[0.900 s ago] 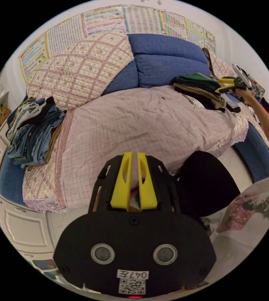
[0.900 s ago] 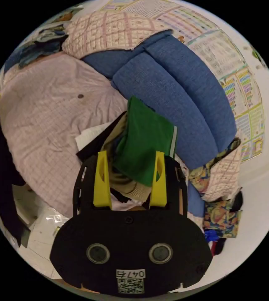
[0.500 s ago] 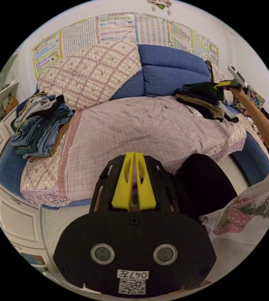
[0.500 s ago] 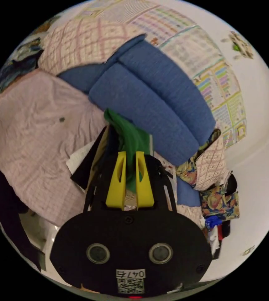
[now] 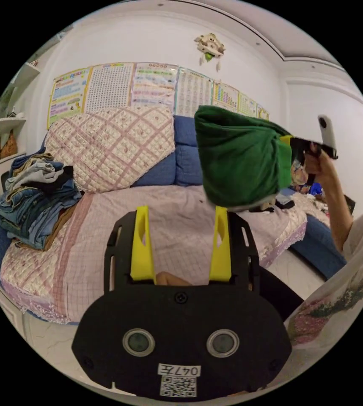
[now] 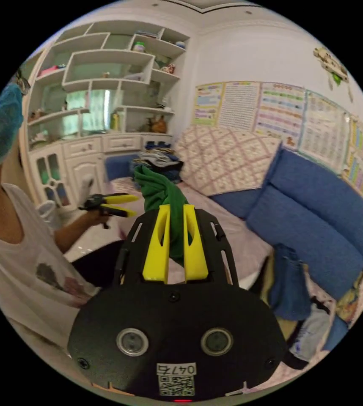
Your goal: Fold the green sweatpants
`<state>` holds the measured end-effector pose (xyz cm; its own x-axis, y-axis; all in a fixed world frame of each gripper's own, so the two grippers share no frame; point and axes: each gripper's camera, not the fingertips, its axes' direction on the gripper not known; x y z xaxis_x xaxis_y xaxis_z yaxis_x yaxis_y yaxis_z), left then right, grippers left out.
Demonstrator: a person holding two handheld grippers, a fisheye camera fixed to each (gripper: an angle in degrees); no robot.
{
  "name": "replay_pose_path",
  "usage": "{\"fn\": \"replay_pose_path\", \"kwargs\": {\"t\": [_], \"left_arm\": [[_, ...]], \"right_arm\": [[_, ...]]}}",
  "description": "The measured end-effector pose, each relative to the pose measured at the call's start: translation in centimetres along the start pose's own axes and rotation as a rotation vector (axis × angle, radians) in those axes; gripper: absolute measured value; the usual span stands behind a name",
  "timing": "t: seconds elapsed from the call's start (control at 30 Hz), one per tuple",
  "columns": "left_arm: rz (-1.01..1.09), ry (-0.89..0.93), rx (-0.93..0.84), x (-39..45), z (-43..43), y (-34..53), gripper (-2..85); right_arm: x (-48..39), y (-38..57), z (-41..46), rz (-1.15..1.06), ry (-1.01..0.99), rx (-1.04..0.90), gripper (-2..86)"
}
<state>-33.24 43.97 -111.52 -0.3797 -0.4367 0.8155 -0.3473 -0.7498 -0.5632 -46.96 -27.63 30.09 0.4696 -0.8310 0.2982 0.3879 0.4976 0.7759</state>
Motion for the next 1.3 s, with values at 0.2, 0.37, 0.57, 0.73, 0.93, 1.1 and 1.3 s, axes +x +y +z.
{"fn": "replay_pose_path", "kwargs": {"t": [0.2,0.37,0.57,0.73,0.93,1.1,1.3], "left_arm": [[-0.096,0.066,0.075,-9.2,-8.9,0.1,2.2],[-0.136,-0.139,-0.165,-14.4,-4.7,-2.3,-0.4],[0.201,-0.328,-0.204,-5.7,-5.4,-2.7,5.6],[0.222,-0.136,-0.266,-5.8,-4.2,-5.6,11.9],[0.226,-0.052,-0.307,-4.9,-6.6,-7.3,13.5],[0.248,-0.027,-0.351,-1.9,-6.6,-10.6,14.7],[0.385,-0.060,-0.412,3.2,-1.9,-20.4,14.9]], "right_arm": [[7.5,-1.6,6.8,0.447,-0.458,0.045,1.1],[16.8,2.1,15.1,0.826,-0.243,-0.097,4.2],[10.3,-2.1,9.7,0.595,0.151,0.098,8.3],[-0.2,-6.9,7.8,0.320,0.438,0.111,7.3],[-7.5,-7.7,8.8,0.242,0.467,0.044,11.9],[-9.4,-7.8,10.4,0.305,0.360,-0.032,11.9],[-9.5,-11.0,12.6,0.373,0.292,-0.154,10.2]]}}
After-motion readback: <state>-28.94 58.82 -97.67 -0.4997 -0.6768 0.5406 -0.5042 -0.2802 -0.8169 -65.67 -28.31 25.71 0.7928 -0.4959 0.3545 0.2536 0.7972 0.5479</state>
